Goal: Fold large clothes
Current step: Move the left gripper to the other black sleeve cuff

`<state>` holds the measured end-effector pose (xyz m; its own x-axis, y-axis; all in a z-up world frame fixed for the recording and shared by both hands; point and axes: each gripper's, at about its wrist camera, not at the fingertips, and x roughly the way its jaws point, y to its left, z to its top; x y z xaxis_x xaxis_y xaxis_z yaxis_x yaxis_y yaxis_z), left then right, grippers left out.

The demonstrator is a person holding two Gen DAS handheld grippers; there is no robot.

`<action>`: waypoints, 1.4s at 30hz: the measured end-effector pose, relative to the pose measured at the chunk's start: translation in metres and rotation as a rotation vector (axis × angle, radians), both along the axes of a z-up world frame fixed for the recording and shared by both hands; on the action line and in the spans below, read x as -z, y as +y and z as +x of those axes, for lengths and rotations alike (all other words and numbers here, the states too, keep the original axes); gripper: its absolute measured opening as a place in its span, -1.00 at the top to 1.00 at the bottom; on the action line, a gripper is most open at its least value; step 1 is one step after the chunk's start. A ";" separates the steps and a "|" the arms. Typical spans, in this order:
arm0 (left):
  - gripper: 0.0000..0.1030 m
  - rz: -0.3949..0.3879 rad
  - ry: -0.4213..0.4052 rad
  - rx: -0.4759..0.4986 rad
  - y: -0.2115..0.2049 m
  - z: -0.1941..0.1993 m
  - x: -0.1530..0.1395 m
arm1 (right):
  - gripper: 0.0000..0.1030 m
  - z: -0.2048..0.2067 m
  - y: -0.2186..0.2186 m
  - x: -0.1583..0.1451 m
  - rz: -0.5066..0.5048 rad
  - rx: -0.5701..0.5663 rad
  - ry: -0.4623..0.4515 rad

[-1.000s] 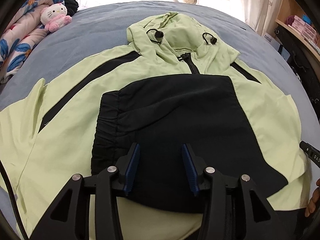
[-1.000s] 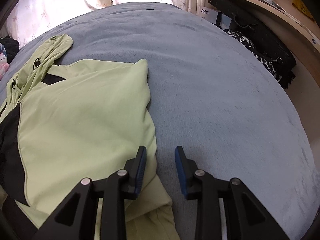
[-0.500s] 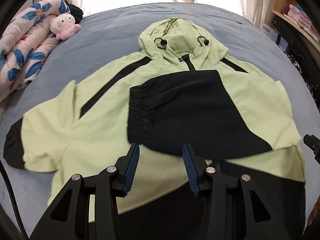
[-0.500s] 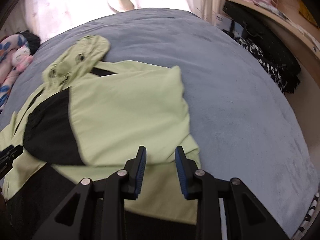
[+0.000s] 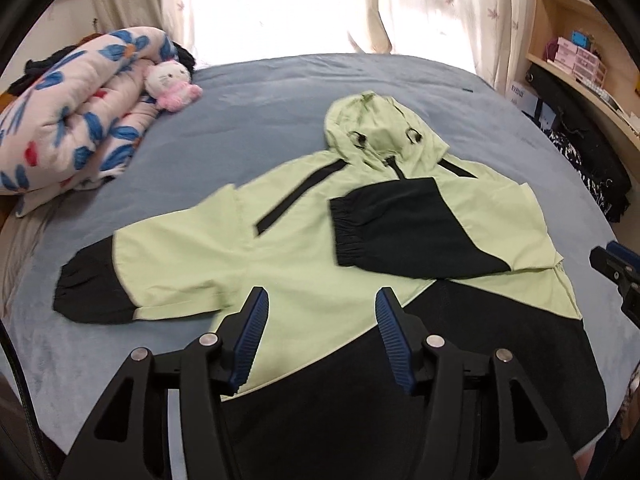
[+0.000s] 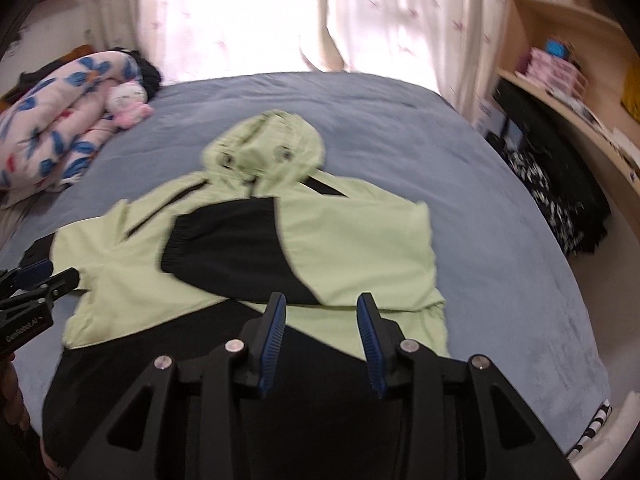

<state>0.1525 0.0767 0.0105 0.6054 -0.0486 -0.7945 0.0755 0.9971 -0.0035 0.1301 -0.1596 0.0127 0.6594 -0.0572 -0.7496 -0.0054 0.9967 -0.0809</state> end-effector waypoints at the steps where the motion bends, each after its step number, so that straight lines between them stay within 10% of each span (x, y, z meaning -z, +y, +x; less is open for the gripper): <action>1: -0.06 -0.004 -0.007 -0.006 0.012 -0.009 -0.006 | 0.28 -0.005 0.014 -0.006 0.002 -0.024 -0.013; 17: -0.33 -0.015 -0.123 -0.178 0.187 -0.079 -0.035 | 0.03 -0.051 0.182 -0.031 -0.011 -0.260 -0.180; 26: -0.33 -0.151 -0.032 -0.332 0.299 -0.055 0.028 | 0.03 -0.022 0.259 0.005 -0.042 -0.306 -0.152; 42: -0.33 -0.616 0.065 -0.492 0.439 0.001 0.177 | 0.03 0.037 0.353 0.069 -0.115 -0.314 -0.022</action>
